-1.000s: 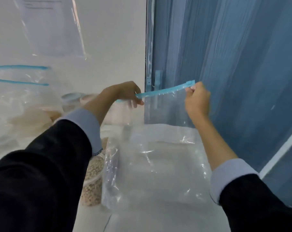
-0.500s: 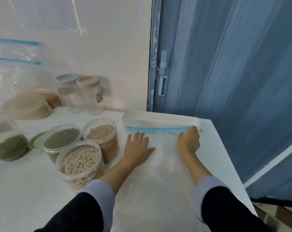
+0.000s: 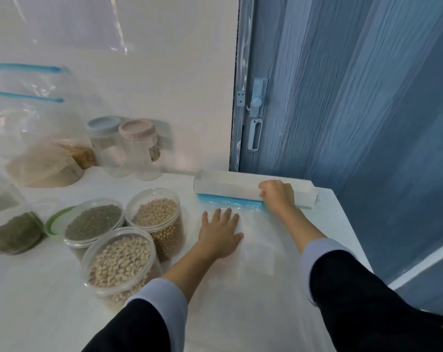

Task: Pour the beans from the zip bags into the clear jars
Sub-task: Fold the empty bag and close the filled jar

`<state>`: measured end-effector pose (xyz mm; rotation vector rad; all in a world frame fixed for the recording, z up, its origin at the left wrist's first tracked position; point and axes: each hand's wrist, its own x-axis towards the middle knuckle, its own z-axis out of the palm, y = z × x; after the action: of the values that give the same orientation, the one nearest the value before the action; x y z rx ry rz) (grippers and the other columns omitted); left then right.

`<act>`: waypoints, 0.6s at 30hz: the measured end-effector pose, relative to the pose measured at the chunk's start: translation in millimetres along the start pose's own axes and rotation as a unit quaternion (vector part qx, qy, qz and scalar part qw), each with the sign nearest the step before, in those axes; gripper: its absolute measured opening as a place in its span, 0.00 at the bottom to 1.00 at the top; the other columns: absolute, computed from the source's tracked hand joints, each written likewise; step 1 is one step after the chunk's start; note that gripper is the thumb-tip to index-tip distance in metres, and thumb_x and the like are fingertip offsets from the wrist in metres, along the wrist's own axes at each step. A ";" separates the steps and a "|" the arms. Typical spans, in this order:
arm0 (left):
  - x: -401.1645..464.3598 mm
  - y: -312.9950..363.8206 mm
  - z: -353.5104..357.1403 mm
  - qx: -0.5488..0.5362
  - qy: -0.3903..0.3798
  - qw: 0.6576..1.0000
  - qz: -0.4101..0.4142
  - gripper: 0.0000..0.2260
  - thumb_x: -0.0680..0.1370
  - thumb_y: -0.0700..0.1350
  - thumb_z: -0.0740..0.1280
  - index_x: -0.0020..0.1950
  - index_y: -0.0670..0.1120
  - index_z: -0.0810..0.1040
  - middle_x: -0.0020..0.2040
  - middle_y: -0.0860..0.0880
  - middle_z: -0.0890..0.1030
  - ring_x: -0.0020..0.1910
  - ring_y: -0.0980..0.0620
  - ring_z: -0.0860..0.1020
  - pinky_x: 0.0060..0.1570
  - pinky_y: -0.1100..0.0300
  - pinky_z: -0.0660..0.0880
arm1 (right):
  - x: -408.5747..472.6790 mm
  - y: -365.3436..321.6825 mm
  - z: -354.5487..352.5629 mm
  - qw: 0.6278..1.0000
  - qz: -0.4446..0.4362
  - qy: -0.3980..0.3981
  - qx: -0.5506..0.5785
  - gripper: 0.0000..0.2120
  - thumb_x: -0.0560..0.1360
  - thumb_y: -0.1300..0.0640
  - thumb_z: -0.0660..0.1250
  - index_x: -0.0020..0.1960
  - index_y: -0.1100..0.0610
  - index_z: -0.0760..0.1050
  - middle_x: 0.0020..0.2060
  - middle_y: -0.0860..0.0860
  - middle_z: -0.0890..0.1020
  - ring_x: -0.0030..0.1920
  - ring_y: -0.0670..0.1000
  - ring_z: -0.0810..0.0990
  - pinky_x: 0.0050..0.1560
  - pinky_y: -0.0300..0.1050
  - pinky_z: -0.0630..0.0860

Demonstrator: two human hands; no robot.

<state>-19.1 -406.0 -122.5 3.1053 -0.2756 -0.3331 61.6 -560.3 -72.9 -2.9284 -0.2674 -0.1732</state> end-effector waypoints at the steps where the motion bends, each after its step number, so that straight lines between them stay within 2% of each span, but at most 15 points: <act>1: 0.4 -0.9 -0.2 -0.003 0.002 1.000 0.003 0.27 0.82 0.58 0.47 0.78 0.50 0.47 0.79 0.48 0.46 0.77 0.44 0.45 0.73 0.39 0.43 | 0.6 -1.6 -2.6 1.000 0.005 0.025 0.009 0.16 0.72 0.72 0.59 0.35 0.52 0.71 0.45 0.51 0.81 0.49 0.57 0.77 0.49 0.45 0.65; 3: 2.6 -2.6 -0.9 -0.007 0.001 1.000 0.004 0.27 0.81 0.59 0.49 0.78 0.50 0.48 0.79 0.48 0.47 0.77 0.44 0.46 0.73 0.39 0.44 | 2.1 -6.8 -9.5 0.997 -0.008 0.072 0.006 0.16 0.72 0.73 0.59 0.34 0.54 0.70 0.45 0.53 0.81 0.49 0.57 0.78 0.45 0.45 0.61; 5: 4.2 -3.2 -0.3 -0.009 0.003 1.000 0.003 0.27 0.81 0.59 0.49 0.78 0.50 0.49 0.79 0.48 0.47 0.77 0.44 0.46 0.73 0.39 0.44 | -1.0 -13.1 -15.1 0.995 -0.023 0.097 0.006 0.11 0.76 0.69 0.59 0.43 0.57 0.76 0.45 0.54 0.81 0.48 0.57 0.77 0.45 0.45 0.60; 7: 2.8 -1.6 1.9 -0.012 0.016 1.000 0.001 0.27 0.82 0.58 0.48 0.78 0.49 0.49 0.79 0.47 0.47 0.77 0.44 0.45 0.73 0.40 0.43 | -7.7 -17.5 -13.5 0.994 -0.023 0.107 0.002 0.10 0.77 0.68 0.60 0.49 0.58 0.78 0.47 0.53 0.80 0.49 0.56 0.77 0.46 0.45 0.61; 9: 1.2 1.2 5.1 -0.024 0.039 0.999 -0.006 0.27 0.82 0.57 0.48 0.78 0.47 0.49 0.79 0.46 0.47 0.77 0.44 0.45 0.73 0.41 0.41 | -17.1 -20.8 -7.2 0.994 -0.026 0.103 -0.004 0.11 0.75 0.70 0.59 0.44 0.56 0.75 0.47 0.53 0.80 0.50 0.57 0.77 0.44 0.45 0.60; 12: 4.0 4.2 6.6 -0.051 0.076 0.996 -0.011 0.27 0.82 0.56 0.51 0.76 0.42 0.54 0.78 0.44 0.50 0.77 0.46 0.46 0.73 0.44 0.42 | -26.2 -24.0 5.7 0.997 -0.022 0.077 -0.007 0.16 0.72 0.71 0.58 0.32 0.53 0.61 0.41 0.51 0.75 0.49 0.58 0.77 0.43 0.46 0.59; 14: 5.2 4.7 5.1 -0.050 0.102 0.994 -0.001 0.25 0.82 0.55 0.52 0.73 0.41 0.59 0.76 0.44 0.57 0.77 0.47 0.51 0.74 0.46 0.44 | -29.9 -23.5 13.0 0.998 -0.019 0.064 -0.017 0.20 0.72 0.71 0.57 0.31 0.52 0.55 0.40 0.50 0.74 0.49 0.57 0.76 0.44 0.46 0.60; 16: 1.3 4.4 3.0 -0.039 0.124 0.991 0.012 0.22 0.82 0.53 0.54 0.71 0.40 0.64 0.75 0.44 0.62 0.76 0.47 0.55 0.74 0.48 0.48 | -33.3 -22.1 18.5 0.999 -0.011 0.039 -0.032 0.18 0.72 0.71 0.57 0.31 0.52 0.58 0.44 0.52 0.78 0.50 0.57 0.75 0.44 0.46 0.60; 18: -9.6 5.0 -1.3 -0.045 0.140 0.989 0.018 0.19 0.82 0.50 0.55 0.69 0.40 0.67 0.73 0.43 0.65 0.73 0.45 0.60 0.72 0.50 0.54 | -37.3 -22.3 21.3 0.999 -0.014 0.007 -0.051 0.13 0.74 0.70 0.57 0.39 0.54 0.70 0.50 0.53 0.79 0.54 0.56 0.74 0.48 0.47 0.62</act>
<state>-28.9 -409.2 -119.0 3.0020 -0.3003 0.0886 23.0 -540.7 -94.5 -3.0238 -0.3068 -0.2173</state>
